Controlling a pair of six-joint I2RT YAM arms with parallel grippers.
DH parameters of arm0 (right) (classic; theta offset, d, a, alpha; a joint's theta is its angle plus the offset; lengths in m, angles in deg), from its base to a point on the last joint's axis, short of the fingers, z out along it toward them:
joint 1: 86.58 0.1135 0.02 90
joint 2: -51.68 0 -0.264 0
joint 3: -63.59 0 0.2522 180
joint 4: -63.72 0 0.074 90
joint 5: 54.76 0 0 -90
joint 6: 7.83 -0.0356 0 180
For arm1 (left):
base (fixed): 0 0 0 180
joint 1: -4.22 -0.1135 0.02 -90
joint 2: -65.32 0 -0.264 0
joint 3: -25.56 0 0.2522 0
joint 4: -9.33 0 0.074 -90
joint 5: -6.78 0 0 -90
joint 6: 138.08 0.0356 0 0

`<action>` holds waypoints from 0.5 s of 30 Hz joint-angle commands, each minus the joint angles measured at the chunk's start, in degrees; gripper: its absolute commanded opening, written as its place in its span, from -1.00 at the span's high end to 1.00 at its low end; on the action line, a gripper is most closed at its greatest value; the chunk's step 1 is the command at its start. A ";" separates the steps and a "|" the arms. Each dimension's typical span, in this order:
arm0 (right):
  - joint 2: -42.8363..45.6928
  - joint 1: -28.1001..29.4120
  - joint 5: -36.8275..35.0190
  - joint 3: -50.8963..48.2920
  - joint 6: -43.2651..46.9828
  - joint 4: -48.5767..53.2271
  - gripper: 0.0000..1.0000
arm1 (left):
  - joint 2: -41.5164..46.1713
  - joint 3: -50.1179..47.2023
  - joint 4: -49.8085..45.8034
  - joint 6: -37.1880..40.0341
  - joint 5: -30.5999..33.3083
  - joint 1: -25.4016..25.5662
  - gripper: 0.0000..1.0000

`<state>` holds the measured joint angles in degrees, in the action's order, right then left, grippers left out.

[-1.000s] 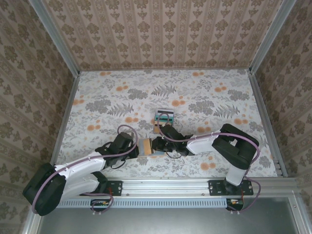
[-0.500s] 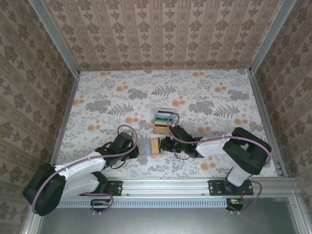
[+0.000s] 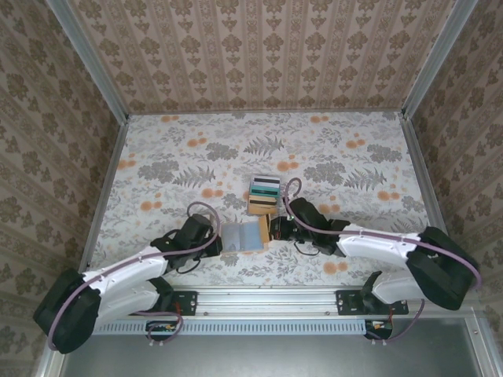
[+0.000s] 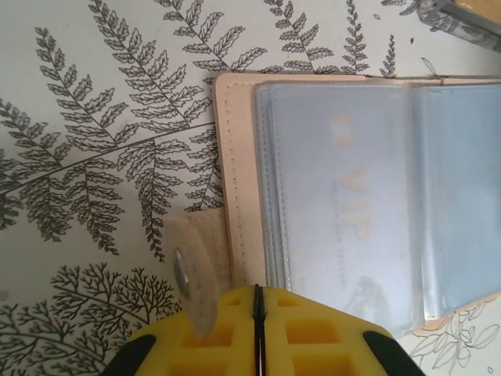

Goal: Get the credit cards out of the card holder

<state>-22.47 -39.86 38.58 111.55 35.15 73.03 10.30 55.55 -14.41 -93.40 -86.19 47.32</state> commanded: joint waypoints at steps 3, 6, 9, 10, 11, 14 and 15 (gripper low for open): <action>2.87 -0.98 -4.19 11.71 20.49 18.96 1.00 | 6.09 0.91 -3.27 1.72 0.52 0.24 0.46; 2.37 -1.30 -3.77 15.68 32.21 21.24 1.00 | 9.66 0.68 -3.89 2.32 0.32 0.24 -0.10; 2.08 -1.48 -3.66 18.09 44.05 21.41 1.00 | 13.41 0.23 -4.54 2.91 0.19 0.24 -0.46; 2.01 -1.64 -3.23 18.91 47.21 21.39 1.00 | 14.33 0.12 -4.84 3.10 0.15 0.20 -0.63; 1.86 -1.80 -2.20 19.85 51.25 21.79 1.00 | 15.46 0.03 -5.14 3.21 0.15 0.15 -0.77; 0.98 -1.83 -0.34 23.64 61.60 23.84 1.00 | 18.31 -0.47 -5.61 3.53 0.06 0.09 -0.95; 0.45 -1.86 -0.17 25.29 64.34 25.04 1.00 | 19.18 -0.56 -6.08 3.57 0.26 0.17 -1.00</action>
<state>-20.98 -41.35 36.96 131.99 83.08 93.75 27.02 55.52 -18.38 -90.77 -86.23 47.32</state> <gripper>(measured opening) 0.059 0.984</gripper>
